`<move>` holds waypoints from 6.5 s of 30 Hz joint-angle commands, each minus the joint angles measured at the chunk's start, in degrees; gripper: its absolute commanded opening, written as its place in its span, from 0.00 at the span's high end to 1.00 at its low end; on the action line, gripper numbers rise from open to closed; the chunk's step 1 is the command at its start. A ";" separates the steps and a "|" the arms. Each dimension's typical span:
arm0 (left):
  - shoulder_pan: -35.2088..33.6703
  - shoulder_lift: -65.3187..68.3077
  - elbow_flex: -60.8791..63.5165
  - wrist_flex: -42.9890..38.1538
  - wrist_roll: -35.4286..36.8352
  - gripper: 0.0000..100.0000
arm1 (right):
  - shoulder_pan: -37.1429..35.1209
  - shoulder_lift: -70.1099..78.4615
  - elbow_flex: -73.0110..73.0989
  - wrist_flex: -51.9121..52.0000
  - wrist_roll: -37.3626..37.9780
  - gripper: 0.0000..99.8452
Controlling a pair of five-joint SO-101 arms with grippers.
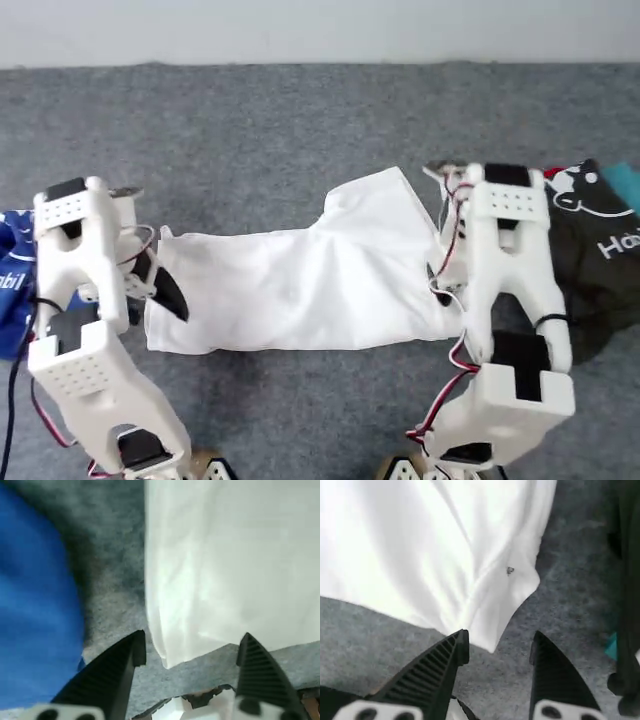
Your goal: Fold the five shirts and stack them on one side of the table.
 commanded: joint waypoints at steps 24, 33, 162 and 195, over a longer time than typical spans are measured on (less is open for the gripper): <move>-0.09 -0.44 15.96 -15.82 -1.41 0.77 | 3.03 -0.13 10.64 -10.59 0.00 0.99; -0.09 -0.79 16.13 -10.11 -1.41 0.99 | 3.12 -0.75 10.64 -6.73 0.18 0.99; -10.55 -0.44 0.40 -8.09 -25.85 0.75 | -2.42 -11.82 6.42 12.53 6.51 0.81; -0.44 -0.44 -9.19 1.41 -8.53 0.75 | -8.48 18.24 -9.67 -41.19 -8.18 0.81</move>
